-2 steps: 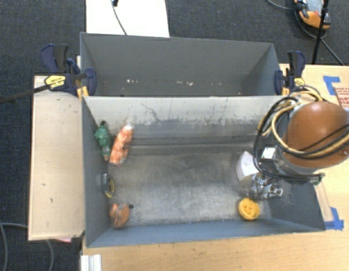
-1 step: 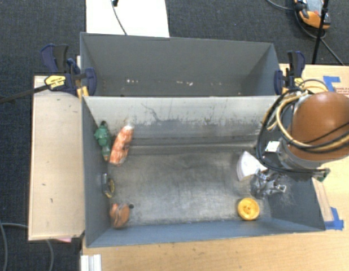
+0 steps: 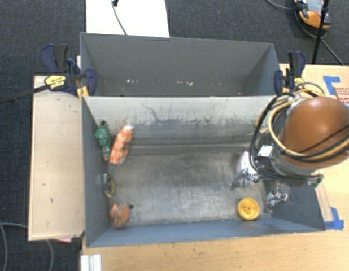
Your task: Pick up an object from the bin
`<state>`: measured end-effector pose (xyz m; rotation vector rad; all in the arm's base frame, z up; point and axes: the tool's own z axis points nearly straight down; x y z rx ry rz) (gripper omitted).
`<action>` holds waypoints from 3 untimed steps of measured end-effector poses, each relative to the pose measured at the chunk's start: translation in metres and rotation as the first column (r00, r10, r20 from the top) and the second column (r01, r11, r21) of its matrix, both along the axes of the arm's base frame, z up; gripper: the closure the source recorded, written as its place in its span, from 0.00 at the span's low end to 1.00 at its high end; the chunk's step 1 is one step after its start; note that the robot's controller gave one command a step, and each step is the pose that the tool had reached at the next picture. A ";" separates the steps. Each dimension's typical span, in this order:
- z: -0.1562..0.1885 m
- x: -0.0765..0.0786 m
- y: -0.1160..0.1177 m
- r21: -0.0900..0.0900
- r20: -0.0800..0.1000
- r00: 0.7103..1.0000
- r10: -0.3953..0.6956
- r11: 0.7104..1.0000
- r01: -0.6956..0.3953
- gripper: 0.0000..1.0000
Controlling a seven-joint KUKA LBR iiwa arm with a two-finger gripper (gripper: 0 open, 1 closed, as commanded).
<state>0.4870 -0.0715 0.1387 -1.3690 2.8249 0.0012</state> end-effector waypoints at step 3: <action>-0.067 0.000 -0.011 -0.001 0.001 0.971 0.239 0.971 -0.239 1.00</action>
Offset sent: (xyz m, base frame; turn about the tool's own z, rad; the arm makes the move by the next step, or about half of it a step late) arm -0.0014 -0.0123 -0.0687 -0.2446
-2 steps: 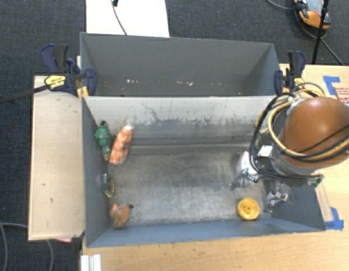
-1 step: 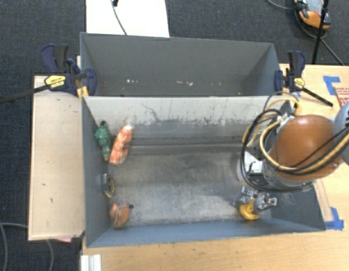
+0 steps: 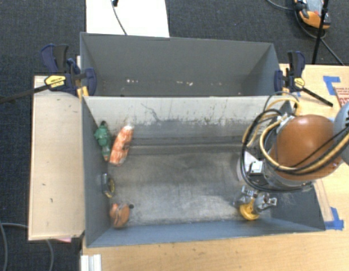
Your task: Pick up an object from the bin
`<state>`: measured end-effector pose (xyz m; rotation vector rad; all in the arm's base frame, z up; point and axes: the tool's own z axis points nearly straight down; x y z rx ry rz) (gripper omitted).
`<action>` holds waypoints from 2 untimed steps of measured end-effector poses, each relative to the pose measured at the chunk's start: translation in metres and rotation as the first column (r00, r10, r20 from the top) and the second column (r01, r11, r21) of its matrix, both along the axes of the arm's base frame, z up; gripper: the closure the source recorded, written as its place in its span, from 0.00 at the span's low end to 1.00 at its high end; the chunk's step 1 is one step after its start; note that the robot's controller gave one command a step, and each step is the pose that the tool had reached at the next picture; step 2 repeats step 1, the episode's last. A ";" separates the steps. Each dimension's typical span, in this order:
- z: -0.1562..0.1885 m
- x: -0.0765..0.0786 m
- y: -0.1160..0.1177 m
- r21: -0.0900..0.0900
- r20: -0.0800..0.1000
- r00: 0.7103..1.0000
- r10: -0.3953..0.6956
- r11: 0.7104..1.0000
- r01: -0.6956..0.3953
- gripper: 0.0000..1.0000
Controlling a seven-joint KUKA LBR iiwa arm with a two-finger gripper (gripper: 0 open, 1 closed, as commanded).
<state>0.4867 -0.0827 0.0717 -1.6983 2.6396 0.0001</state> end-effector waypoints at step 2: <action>0.000 0.032 0.021 -0.007 -0.011 0.999 0.053 0.999 -0.053 1.00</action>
Offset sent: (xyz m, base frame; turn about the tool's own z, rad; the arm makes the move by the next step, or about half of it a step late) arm 0.0853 0.0200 -0.0017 -0.3523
